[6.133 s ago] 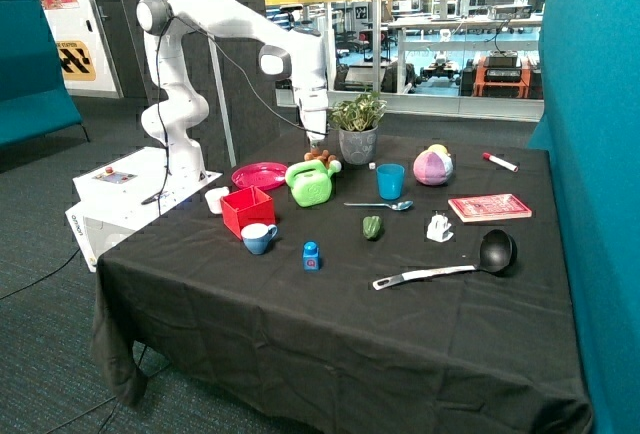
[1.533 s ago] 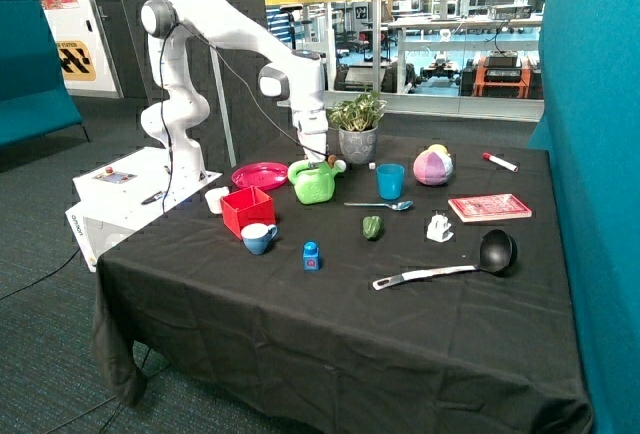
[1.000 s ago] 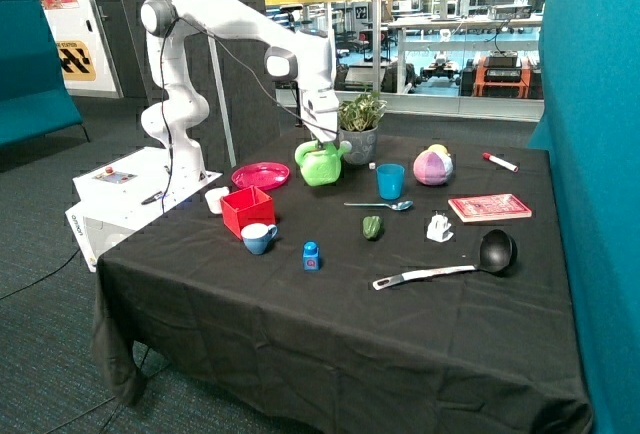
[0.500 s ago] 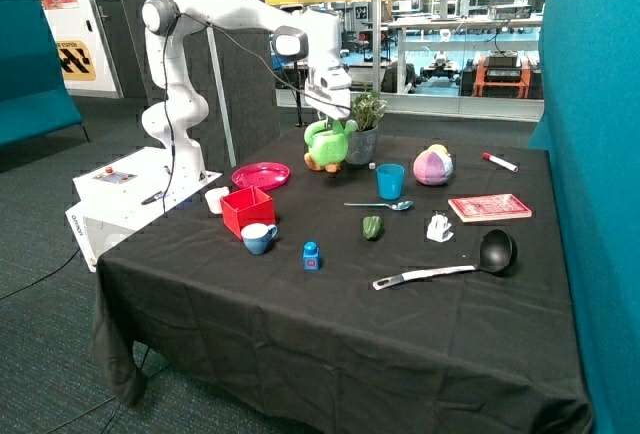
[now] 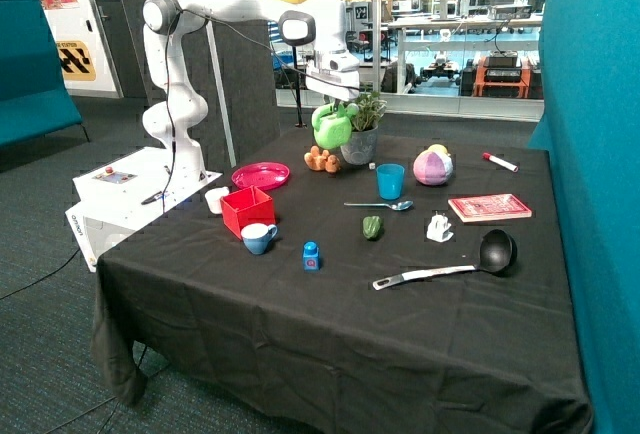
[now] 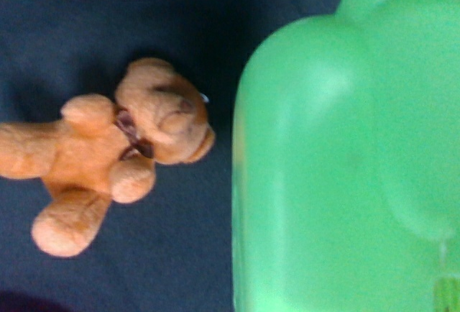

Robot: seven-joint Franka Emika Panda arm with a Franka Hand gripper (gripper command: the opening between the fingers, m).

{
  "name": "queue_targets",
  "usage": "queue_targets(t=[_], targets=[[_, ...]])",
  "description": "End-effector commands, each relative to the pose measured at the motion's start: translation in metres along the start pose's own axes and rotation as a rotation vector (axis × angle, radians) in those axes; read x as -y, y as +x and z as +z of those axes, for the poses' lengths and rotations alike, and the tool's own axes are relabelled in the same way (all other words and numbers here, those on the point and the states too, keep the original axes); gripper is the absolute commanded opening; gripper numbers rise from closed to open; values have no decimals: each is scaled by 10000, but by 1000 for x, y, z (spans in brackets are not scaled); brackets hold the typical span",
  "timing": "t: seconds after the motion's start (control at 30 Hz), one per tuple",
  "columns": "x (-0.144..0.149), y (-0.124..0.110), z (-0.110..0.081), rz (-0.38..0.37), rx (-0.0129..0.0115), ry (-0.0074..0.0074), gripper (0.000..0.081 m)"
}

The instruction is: Water the pot plant and put the can on the plate

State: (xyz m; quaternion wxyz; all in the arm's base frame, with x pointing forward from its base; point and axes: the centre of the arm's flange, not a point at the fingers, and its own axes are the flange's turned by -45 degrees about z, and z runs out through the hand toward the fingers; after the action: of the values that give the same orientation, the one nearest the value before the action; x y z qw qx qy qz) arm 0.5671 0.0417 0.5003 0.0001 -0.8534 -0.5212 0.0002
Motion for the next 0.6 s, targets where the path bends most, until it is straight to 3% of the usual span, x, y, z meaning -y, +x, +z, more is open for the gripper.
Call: queue_targets(t=[0.0,0.57], targets=[[16,19,-13,-775,-2,-3,0],[35,52,-23,-1396,-2,-3,0]])
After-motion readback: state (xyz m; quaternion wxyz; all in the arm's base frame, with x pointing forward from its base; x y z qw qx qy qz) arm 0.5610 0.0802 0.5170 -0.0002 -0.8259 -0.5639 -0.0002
